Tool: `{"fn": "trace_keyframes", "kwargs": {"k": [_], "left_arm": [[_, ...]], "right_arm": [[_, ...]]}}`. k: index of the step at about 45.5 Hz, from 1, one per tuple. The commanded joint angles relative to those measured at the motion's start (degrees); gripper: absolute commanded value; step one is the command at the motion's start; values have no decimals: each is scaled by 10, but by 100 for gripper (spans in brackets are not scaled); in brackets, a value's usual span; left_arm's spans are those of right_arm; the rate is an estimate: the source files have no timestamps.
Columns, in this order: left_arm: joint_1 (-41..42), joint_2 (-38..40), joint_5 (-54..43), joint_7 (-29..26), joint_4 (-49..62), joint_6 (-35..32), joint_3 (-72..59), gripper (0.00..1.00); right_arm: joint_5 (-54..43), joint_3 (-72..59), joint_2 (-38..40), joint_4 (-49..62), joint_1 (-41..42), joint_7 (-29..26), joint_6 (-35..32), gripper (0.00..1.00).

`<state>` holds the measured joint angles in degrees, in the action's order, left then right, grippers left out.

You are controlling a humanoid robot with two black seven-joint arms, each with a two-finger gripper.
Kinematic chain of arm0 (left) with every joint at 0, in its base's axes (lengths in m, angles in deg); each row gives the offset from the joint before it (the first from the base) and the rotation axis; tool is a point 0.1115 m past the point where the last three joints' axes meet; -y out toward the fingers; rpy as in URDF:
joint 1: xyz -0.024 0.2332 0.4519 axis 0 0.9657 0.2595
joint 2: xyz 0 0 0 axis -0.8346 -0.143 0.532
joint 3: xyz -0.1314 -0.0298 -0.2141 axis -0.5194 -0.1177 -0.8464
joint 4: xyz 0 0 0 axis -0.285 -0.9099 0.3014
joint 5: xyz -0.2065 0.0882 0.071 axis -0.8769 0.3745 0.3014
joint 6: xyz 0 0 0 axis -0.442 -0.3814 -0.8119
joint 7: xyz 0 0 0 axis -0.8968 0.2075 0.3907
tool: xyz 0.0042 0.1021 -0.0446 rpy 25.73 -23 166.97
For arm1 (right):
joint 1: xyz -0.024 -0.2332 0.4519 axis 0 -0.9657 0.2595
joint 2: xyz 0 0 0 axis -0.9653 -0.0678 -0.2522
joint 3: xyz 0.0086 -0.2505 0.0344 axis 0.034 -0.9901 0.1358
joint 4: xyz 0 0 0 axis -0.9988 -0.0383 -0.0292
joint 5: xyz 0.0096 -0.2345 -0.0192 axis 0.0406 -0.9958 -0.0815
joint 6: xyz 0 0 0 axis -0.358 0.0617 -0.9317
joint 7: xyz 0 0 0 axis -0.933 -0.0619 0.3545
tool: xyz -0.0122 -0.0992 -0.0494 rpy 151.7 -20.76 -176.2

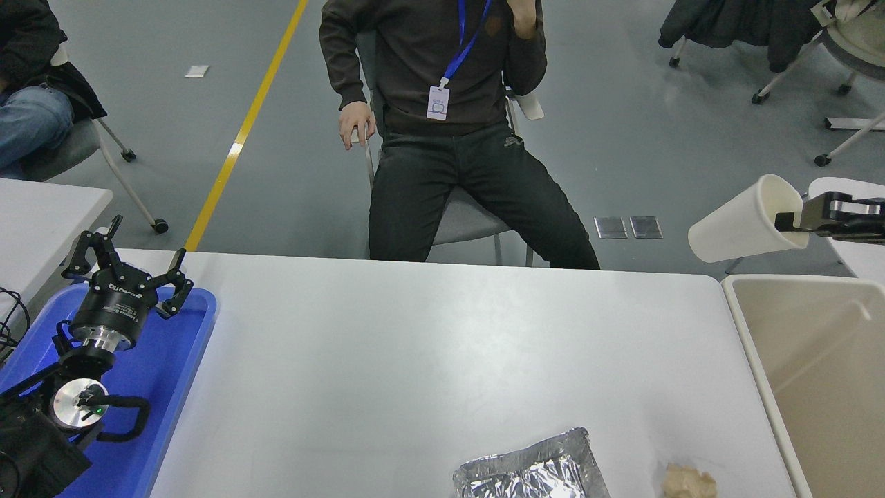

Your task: Clean the table surface

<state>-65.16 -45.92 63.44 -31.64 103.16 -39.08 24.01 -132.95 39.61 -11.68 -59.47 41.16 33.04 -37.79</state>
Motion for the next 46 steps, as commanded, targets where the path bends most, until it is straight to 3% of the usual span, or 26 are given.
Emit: {"fn": "trace_keyframes", "kwargs": {"k": [1, 17, 27, 40, 46], "left_arm": [[0, 0, 0, 0, 0, 0, 0, 100], [0, 0, 0, 0, 0, 0, 0, 100], [0, 0, 0, 0, 0, 0, 0, 100], [0, 0, 0, 0, 1, 0, 0, 100], [0, 0, 0, 0, 0, 0, 0, 100]], "right_arm": [[-9, 0, -6, 74, -43, 46, 25, 0], [-6, 0, -25, 189, -148, 125, 93, 0], [-2, -7, -37, 257, -181, 180, 99, 0], [-2, -58, -109, 432, -184, 237, 129, 0], [-1, -63, -121, 457, -185, 247, 133, 0]]}}
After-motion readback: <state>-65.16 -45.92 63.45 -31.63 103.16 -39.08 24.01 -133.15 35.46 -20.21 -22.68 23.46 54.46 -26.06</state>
